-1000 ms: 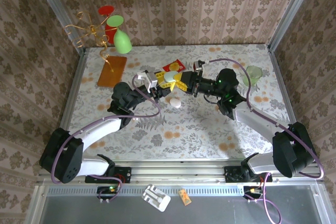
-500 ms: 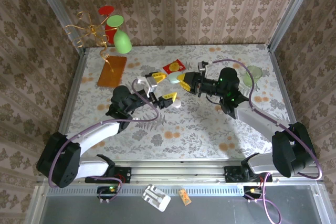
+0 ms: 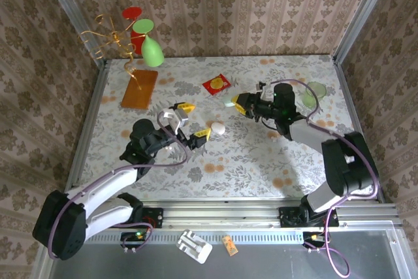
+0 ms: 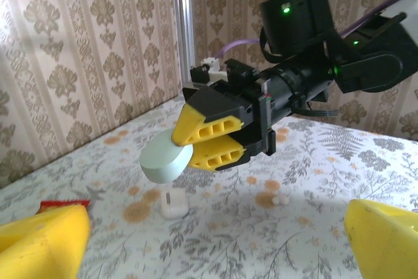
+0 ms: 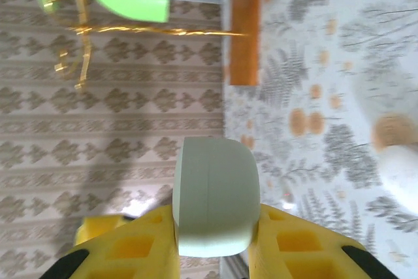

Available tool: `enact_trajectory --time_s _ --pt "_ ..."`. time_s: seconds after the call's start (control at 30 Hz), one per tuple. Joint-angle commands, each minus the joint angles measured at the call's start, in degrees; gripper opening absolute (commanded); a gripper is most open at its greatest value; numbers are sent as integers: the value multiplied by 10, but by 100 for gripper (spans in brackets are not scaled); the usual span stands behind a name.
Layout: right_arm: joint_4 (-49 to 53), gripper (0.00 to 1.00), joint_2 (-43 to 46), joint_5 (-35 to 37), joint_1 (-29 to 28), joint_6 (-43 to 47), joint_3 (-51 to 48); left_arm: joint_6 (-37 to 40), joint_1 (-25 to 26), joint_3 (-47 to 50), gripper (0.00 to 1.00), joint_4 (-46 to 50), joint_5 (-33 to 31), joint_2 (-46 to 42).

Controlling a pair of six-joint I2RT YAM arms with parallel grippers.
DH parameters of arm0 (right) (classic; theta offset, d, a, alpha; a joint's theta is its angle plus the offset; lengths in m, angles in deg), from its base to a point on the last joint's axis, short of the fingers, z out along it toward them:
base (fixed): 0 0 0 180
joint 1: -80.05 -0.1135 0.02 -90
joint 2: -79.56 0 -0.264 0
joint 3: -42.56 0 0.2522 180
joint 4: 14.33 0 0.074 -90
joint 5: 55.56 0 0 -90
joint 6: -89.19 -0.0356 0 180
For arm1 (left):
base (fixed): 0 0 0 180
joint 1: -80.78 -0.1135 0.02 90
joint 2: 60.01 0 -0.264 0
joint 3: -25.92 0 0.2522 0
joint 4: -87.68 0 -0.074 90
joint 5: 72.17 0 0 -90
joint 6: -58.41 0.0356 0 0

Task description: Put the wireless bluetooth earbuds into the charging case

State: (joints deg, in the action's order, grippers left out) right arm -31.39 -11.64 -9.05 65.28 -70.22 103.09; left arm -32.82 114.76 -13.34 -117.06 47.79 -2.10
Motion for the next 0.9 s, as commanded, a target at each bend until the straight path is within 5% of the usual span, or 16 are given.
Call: enact_trajectory --time_s 0.0,0.7,0.87 --pt "1 27 -51 8 4 48 45 10 -4 9 100 23 -10 -22" --pt "233 28 -309 121 -9 205 280 15 -7 9 100 65 -20 -34" --pt "266 43 -302 143 -9 231 289 12 -7 3 100 79 -40 -27"
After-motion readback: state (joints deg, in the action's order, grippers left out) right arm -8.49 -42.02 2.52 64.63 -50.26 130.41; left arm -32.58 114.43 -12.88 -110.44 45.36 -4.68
